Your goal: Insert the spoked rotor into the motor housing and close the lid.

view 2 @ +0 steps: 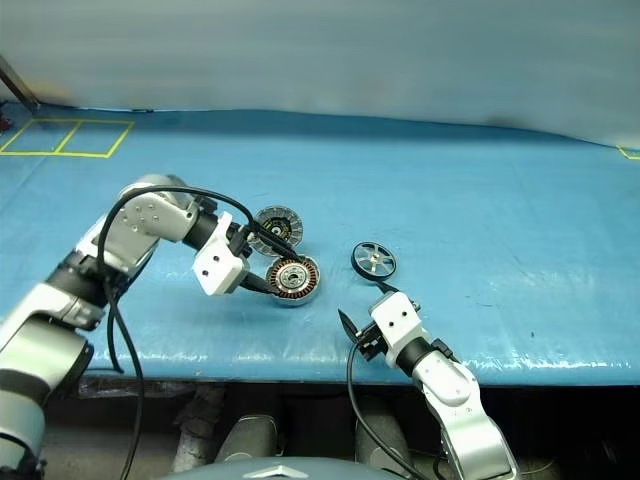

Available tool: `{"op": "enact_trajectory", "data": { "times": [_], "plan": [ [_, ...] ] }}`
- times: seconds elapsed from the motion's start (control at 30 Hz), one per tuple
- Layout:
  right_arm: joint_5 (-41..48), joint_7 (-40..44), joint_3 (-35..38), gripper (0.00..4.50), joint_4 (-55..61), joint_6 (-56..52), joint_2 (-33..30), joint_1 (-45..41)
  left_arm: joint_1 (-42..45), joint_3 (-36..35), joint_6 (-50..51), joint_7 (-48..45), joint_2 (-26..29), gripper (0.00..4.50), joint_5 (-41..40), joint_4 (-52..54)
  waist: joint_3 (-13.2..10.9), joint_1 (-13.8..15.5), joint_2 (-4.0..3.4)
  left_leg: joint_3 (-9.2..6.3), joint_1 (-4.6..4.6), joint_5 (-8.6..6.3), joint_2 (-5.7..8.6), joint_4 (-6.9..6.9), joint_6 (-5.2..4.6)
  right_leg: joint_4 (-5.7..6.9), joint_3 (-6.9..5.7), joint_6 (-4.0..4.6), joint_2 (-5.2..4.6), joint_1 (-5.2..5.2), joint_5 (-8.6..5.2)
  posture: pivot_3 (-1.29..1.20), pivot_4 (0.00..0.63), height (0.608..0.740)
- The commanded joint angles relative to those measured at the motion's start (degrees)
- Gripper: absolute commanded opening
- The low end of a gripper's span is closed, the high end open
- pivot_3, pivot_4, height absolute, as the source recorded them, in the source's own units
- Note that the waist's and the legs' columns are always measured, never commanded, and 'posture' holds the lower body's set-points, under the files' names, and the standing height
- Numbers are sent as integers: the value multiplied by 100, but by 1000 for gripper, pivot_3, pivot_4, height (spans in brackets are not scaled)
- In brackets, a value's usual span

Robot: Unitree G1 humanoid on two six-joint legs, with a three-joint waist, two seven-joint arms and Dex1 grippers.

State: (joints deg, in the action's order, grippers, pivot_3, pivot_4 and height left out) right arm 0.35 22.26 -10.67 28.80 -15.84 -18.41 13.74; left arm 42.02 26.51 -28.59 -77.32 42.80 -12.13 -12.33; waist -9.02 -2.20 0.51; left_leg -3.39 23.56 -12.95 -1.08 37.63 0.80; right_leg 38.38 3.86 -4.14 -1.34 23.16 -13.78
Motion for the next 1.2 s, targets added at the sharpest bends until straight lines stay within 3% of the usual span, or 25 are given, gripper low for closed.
{"op": "enact_trajectory", "data": {
  "times": [0.03,0.23,0.43,0.57,0.87,1.2],
  "plan": [
    [151,29,187,4500,346,-127,-42,-153,-752,-866,1603,1045,-115,3327,-900,1039,0,7,0,1,-1,0,0,1,0,1,1,0,0,0,0,0,150,740],
    [324,306,12,4500,409,-394,-142,-528,-3134,-1695,2592,2706,-589,3327,-894,2066,2,-17,-4,14,-35,0,-7,-6,0,14,9,12,1,-15,-7,0,150,740],
    [362,401,-51,4500,54,-471,-163,-734,-4236,-1726,2576,3533,-1242,3327,-487,2319,1,88,0,12,-73,4,-6,-6,9,28,4,59,-2,-48,-36,0,150,740],
    [414,462,97,4500,-9,-538,-281,-715,-4401,-1739,2561,3509,-1429,3327,-425,2508,0,84,2,18,-84,5,-4,-6,10,26,9,58,-3,-54,-36,0,150,740],
    [421,528,574,4500,-436,-556,-747,-522,-4159,-1420,2372,2415,-790,3327,-54,2152,0,64,2,30,-86,5,-5,-29,11,21,14,63,-3,-43,-39,0,150,740],
    [665,422,827,4500,-1108,-535,-491,-285,-3689,-1324,2358,1603,-858,3327,-186,1711,0,50,2,33,-84,5,-6,-51,10,8,16,66,-2,-35,-41,0,150,740]
  ]
}}
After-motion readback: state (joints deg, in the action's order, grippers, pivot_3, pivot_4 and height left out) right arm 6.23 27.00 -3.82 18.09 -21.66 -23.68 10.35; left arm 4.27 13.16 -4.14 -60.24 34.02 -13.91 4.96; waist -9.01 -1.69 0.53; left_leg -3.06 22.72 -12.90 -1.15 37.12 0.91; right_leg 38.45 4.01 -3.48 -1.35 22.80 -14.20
